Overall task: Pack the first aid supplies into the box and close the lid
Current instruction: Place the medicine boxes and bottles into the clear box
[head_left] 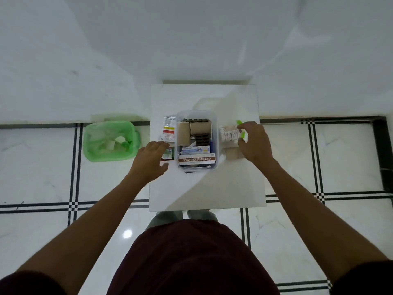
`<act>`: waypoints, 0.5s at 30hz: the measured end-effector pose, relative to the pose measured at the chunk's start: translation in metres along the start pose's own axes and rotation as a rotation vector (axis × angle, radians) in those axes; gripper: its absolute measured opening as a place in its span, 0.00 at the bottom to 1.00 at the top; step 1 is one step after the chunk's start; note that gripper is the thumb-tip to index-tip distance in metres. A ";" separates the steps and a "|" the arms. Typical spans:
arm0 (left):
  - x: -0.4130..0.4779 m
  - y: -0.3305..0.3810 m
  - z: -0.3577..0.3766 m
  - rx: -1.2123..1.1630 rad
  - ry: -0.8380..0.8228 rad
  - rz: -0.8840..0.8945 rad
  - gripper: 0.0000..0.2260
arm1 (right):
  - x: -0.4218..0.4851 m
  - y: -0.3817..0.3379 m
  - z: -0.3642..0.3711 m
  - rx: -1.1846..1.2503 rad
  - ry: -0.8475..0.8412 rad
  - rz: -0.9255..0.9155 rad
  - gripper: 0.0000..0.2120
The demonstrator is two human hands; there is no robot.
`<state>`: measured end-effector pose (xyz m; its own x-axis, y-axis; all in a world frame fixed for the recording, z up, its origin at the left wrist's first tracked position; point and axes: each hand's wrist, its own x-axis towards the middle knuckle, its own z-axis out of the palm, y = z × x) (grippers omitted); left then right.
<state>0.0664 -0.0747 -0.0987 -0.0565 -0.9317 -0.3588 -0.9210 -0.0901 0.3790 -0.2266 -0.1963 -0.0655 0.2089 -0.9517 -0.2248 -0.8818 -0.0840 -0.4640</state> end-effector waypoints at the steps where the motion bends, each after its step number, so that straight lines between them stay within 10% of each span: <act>1: 0.004 -0.001 0.002 0.030 -0.030 0.007 0.28 | 0.007 0.001 -0.001 -0.047 -0.056 -0.025 0.22; 9: 0.021 -0.010 0.018 0.121 0.008 0.023 0.20 | 0.061 -0.003 0.010 -0.397 -0.446 -0.178 0.30; 15: 0.023 -0.015 0.024 0.095 -0.005 0.058 0.18 | 0.062 0.000 0.019 -0.338 -0.413 -0.164 0.28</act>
<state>0.0700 -0.0862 -0.1334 -0.1125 -0.9328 -0.3425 -0.9486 -0.0018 0.3166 -0.2062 -0.2494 -0.0955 0.4431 -0.7291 -0.5217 -0.8962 -0.3760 -0.2357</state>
